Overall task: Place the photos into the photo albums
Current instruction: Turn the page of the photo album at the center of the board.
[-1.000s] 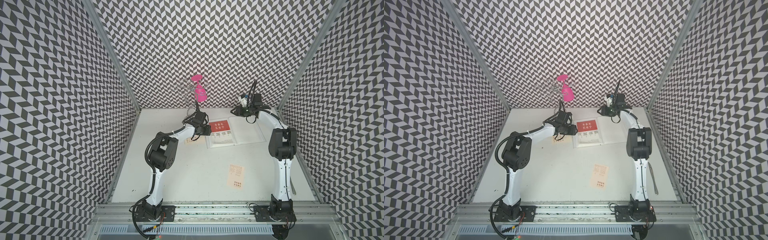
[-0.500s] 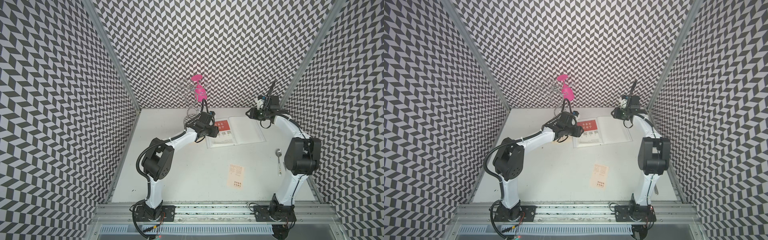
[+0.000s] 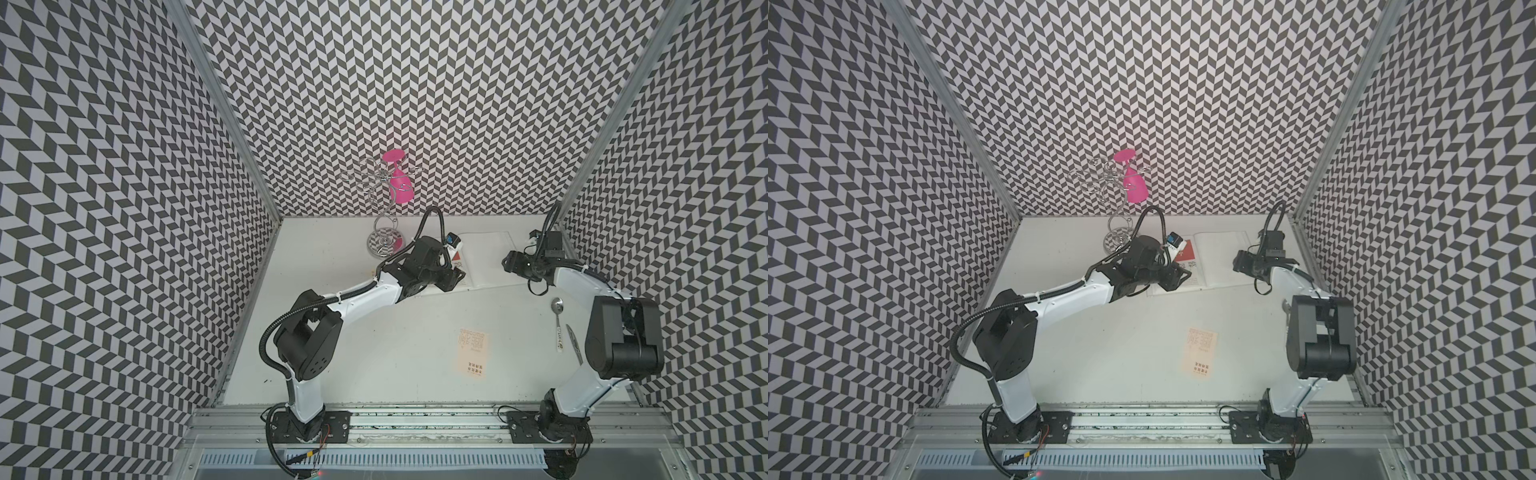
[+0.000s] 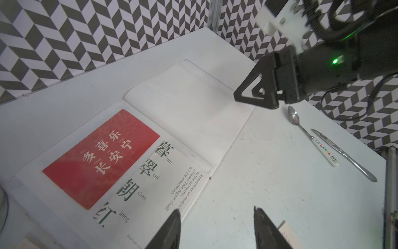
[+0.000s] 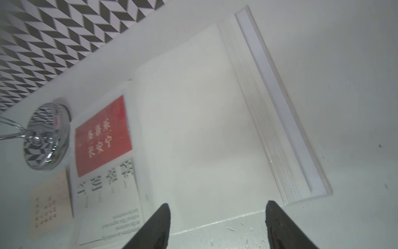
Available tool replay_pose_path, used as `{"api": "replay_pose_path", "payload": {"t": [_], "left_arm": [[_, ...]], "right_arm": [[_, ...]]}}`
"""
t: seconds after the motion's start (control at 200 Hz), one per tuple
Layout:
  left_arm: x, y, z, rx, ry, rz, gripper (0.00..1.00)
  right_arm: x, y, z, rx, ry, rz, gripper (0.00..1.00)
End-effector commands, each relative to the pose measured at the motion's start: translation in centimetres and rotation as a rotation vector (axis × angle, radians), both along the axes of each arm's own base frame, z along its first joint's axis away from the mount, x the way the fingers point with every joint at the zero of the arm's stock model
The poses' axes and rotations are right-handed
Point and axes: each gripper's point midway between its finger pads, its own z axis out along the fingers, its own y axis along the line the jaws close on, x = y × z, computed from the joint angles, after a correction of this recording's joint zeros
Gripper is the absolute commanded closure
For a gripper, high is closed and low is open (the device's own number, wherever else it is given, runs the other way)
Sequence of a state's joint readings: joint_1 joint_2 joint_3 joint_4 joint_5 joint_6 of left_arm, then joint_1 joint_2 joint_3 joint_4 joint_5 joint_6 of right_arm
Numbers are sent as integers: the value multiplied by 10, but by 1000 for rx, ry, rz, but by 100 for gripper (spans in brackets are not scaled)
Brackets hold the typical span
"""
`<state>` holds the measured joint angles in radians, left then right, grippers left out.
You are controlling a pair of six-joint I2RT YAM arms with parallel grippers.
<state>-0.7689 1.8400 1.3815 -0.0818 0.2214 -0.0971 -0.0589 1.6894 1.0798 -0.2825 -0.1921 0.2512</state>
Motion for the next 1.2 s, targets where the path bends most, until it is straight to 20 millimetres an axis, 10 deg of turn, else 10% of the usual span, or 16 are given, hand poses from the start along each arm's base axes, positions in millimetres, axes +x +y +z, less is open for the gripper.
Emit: {"api": "replay_pose_path", "payload": {"t": [0.0, 0.541, 1.197], "left_arm": [[-5, -5, 25, -54, -56, -40, 45], [16, 7, -2, 48, -12, 94, 45], [32, 20, -17, 92, 40, 164, 44]], "right_arm": [[23, -14, 20, -89, -116, -38, 31], [33, -7, -39, -170, 31, -2, 34], [21, -4, -60, -256, 101, -5, 31]]}}
